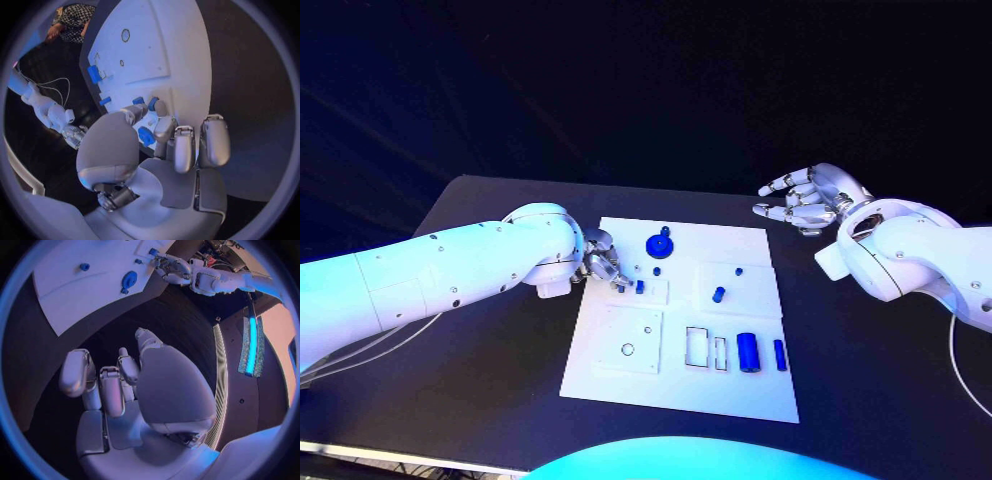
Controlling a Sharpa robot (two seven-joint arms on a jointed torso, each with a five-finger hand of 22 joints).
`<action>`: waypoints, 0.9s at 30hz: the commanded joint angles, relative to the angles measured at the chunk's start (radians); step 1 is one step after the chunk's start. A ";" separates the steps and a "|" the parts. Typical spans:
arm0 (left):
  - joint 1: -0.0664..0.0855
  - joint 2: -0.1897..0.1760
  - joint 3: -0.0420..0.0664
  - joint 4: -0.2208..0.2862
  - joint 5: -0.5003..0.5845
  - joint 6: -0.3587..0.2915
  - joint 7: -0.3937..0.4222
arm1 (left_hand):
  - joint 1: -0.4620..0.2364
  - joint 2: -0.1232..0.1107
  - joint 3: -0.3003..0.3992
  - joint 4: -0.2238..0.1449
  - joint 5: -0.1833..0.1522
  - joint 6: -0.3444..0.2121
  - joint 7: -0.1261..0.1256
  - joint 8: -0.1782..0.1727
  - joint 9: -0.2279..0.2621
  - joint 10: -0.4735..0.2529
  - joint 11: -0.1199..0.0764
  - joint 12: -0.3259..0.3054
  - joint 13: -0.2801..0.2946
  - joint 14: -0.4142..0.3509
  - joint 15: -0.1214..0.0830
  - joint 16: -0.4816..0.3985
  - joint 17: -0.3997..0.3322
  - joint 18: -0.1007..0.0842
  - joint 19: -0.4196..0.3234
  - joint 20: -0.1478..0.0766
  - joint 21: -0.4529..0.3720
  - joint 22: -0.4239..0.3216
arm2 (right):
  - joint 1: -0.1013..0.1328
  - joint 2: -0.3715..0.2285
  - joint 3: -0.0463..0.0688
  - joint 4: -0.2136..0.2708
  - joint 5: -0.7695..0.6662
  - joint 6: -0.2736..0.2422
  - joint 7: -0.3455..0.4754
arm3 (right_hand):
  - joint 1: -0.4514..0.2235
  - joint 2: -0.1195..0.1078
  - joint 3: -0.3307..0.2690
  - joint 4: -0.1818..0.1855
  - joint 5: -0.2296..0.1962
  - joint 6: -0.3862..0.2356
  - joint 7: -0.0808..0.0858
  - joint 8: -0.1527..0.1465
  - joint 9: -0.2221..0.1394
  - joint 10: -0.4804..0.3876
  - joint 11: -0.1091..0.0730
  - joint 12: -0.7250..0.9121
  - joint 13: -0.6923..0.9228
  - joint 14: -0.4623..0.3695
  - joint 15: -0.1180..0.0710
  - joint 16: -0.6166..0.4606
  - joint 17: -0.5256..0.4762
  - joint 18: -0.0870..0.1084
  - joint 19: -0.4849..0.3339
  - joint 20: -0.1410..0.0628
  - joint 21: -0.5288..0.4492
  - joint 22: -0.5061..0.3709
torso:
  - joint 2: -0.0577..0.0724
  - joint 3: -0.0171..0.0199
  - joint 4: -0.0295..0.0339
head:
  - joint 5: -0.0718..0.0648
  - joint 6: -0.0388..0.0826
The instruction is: Assemble the parts on the task board
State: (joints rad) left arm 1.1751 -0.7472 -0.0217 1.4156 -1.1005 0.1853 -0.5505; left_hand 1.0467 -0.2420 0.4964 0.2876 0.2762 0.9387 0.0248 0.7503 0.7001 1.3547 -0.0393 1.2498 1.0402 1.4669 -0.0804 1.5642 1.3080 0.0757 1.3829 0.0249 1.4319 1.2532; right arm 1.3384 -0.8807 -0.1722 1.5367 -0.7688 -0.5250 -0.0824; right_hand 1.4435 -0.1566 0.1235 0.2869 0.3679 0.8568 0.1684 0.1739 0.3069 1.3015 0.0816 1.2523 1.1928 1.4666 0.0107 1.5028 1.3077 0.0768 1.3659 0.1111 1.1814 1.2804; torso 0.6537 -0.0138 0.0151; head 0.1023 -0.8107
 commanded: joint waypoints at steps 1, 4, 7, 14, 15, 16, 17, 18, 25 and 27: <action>-0.003 -0.002 -0.002 0.002 -0.008 -0.006 -0.009 | -0.007 -0.002 -0.012 0.001 -0.003 0.004 0.003 -0.003 -0.002 0.007 0.000 0.003 -0.003 0.103 -0.009 0.005 0.260 -0.007 0.006 -0.001 0.005 0.001 | 0.000 -0.001 0.000 0.002 -0.010 0.000 0.014 | -0.012 -0.003 0.009 0.001 0.006 0.004 -0.001 0.007 -0.002 -0.006 -0.002 -0.002 -0.002 0.060 -0.006 -0.007 0.084 0.016 -0.007 -0.002 -0.006 -0.002 | 0.000 -0.0001 -0.0005 | 0.000 -0.001; -0.003 -0.004 -0.002 0.004 -0.009 -0.013 -0.008 | -0.009 -0.002 -0.022 0.002 -0.003 0.004 0.004 -0.003 -0.001 0.006 0.001 0.001 -0.006 0.103 -0.008 0.005 0.260 -0.007 0.005 -0.001 0.004 -0.001 | 0.000 0.000 0.000 0.002 -0.010 0.001 0.014 | -0.012 -0.003 0.009 0.001 0.006 0.004 -0.001 0.007 -0.002 -0.006 -0.002 -0.002 -0.002 0.060 -0.006 -0.007 0.084 0.016 -0.007 -0.002 -0.006 -0.002 | 0.000 0.0004 -0.0004 | -0.001 0.000; -0.003 -0.007 -0.001 0.007 -0.009 -0.023 -0.006 | -0.013 -0.001 -0.033 0.003 -0.003 0.003 0.004 -0.003 -0.001 0.005 0.001 0.000 -0.008 0.103 -0.008 0.004 0.258 -0.007 0.005 -0.001 0.004 0.000 | 0.000 0.000 0.000 0.002 -0.010 0.001 0.014 | -0.012 -0.003 0.009 0.001 0.006 0.004 -0.001 0.007 -0.002 -0.006 -0.002 -0.002 -0.002 0.060 -0.006 -0.007 0.084 0.016 -0.007 -0.002 -0.006 -0.002 | 0.000 0.0004 -0.0005 | -0.001 0.001; -0.003 -0.018 0.009 0.019 -0.005 -0.058 -0.001 | -0.020 0.001 -0.060 0.003 -0.003 -0.005 0.006 -0.004 -0.001 -0.006 0.002 -0.013 -0.028 0.099 -0.008 -0.001 0.247 -0.006 0.004 -0.001 0.003 -0.003 | -0.001 0.001 0.000 -0.001 -0.010 0.009 0.013 | -0.017 -0.004 0.010 0.003 0.005 0.003 -0.001 0.007 -0.003 -0.007 -0.002 -0.003 -0.004 0.059 -0.006 -0.009 0.081 0.017 -0.010 -0.002 -0.011 -0.005 | -0.001 0.0004 -0.0006 | -0.004 0.003; -0.003 -0.018 0.009 0.019 -0.005 -0.058 -0.001 | -0.020 0.000 -0.064 0.003 -0.003 -0.007 0.006 -0.005 -0.001 -0.009 0.002 -0.017 -0.034 0.098 -0.008 -0.002 0.244 -0.006 0.003 -0.001 0.002 -0.004 | -0.001 0.001 0.000 -0.001 -0.010 0.009 0.013 | -0.017 -0.004 0.010 0.003 0.005 0.003 -0.001 0.007 -0.003 -0.007 -0.002 -0.003 -0.004 0.059 -0.006 -0.009 0.081 0.017 -0.010 -0.002 -0.011 -0.005 | -0.001 0.0004 -0.0006 | -0.004 0.003; -0.003 -0.020 0.013 0.021 -0.004 -0.065 0.000 | -0.020 0.000 -0.068 0.003 -0.003 -0.009 0.007 -0.005 -0.001 -0.012 0.003 -0.020 -0.039 0.097 -0.008 -0.004 0.240 -0.006 0.004 -0.001 0.003 -0.003 | -0.001 0.001 0.000 -0.001 -0.010 0.010 0.012 | -0.017 -0.004 0.010 0.003 0.005 0.003 -0.001 0.007 -0.003 -0.007 -0.002 -0.003 -0.004 0.059 -0.006 -0.009 0.081 0.017 -0.010 -0.002 -0.011 -0.005 | -0.001 0.0005 -0.0009 | -0.004 0.003; -0.003 -0.022 0.016 0.024 -0.001 -0.073 0.002 | -0.021 0.001 -0.073 0.004 -0.003 -0.011 0.008 -0.006 -0.001 -0.014 0.003 -0.022 -0.041 0.097 -0.008 -0.005 0.239 -0.006 0.003 -0.001 0.002 -0.005 | -0.001 0.000 0.000 -0.001 -0.010 0.010 0.012 | -0.017 -0.004 0.010 0.003 0.005 0.003 -0.001 0.007 -0.003 -0.007 -0.002 -0.003 -0.004 0.059 -0.006 -0.009 0.081 0.017 -0.010 -0.002 -0.011 -0.005 | -0.001 0.0007 -0.0009 | -0.004 0.003; -0.003 -0.023 0.019 0.026 0.003 -0.081 0.004 | -0.022 0.001 -0.076 0.004 -0.003 -0.013 0.008 -0.006 -0.001 -0.017 0.004 -0.024 -0.045 0.096 -0.008 -0.006 0.237 -0.006 0.002 -0.001 0.001 -0.006 | -0.001 0.000 0.000 -0.002 -0.010 0.010 0.012 | -0.017 -0.004 0.010 0.003 0.005 0.003 -0.001 0.007 -0.003 -0.007 -0.002 -0.003 -0.004 0.059 -0.006 -0.009 0.081 0.017 -0.010 -0.002 -0.011 -0.005 | -0.001 0.0011 -0.0009 | -0.004 0.003; -0.002 -0.026 0.038 0.031 0.053 -0.165 0.048 | -0.023 0.020 -0.129 0.005 -0.002 -0.059 0.024 -0.021 -0.006 -0.087 0.017 -0.094 -0.152 0.086 0.001 -0.022 0.204 0.003 -0.025 0.007 -0.022 -0.049 | -0.001 -0.001 0.000 -0.003 -0.010 0.010 0.010 | -0.017 -0.004 0.010 0.003 0.005 0.003 -0.001 0.007 -0.003 -0.007 -0.002 -0.003 -0.004 0.059 -0.006 -0.009 0.081 0.017 -0.010 -0.002 -0.011 -0.005 | -0.001 0.0023 -0.0005 | -0.004 0.007; -0.002 -0.026 0.041 0.029 0.077 -0.196 0.077 | -0.022 0.029 -0.152 0.006 -0.003 -0.082 0.034 -0.033 -0.013 -0.126 0.027 -0.132 -0.209 0.076 0.010 -0.039 0.172 0.012 -0.051 0.013 -0.044 -0.091 | -0.001 -0.001 0.000 -0.003 -0.010 0.010 0.010 | -0.017 -0.004 0.010 0.003 0.005 0.003 -0.001 0.007 -0.003 -0.007 -0.002 -0.003 -0.004 0.059 -0.006 -0.009 0.081 0.017 -0.010 -0.002 -0.011 -0.005 | 0.000 0.0022 -0.0018 | -0.005 0.009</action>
State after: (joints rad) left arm 1.1723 -0.7739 0.0177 1.4431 -1.0777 0.0726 -0.5329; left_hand 1.0273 -0.2244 0.3502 0.2932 0.2762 0.8628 0.0576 0.7210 0.6885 1.2379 -0.0146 1.1260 0.8444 1.4651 -0.0774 1.5312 1.3078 0.0757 1.3383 0.0363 1.3943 1.1731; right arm 1.3378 -0.8813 -0.1722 1.5335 -0.7693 -0.5245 -0.0816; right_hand 1.4396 -0.1605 0.1263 0.2898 0.3679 0.8568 0.1684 0.1779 0.3057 1.3015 0.0816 1.2523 1.1897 1.4665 0.0107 1.4973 1.3074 0.0768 1.3623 0.1075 1.1753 1.2760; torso 0.6528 -0.0117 0.0145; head 0.0983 -0.8039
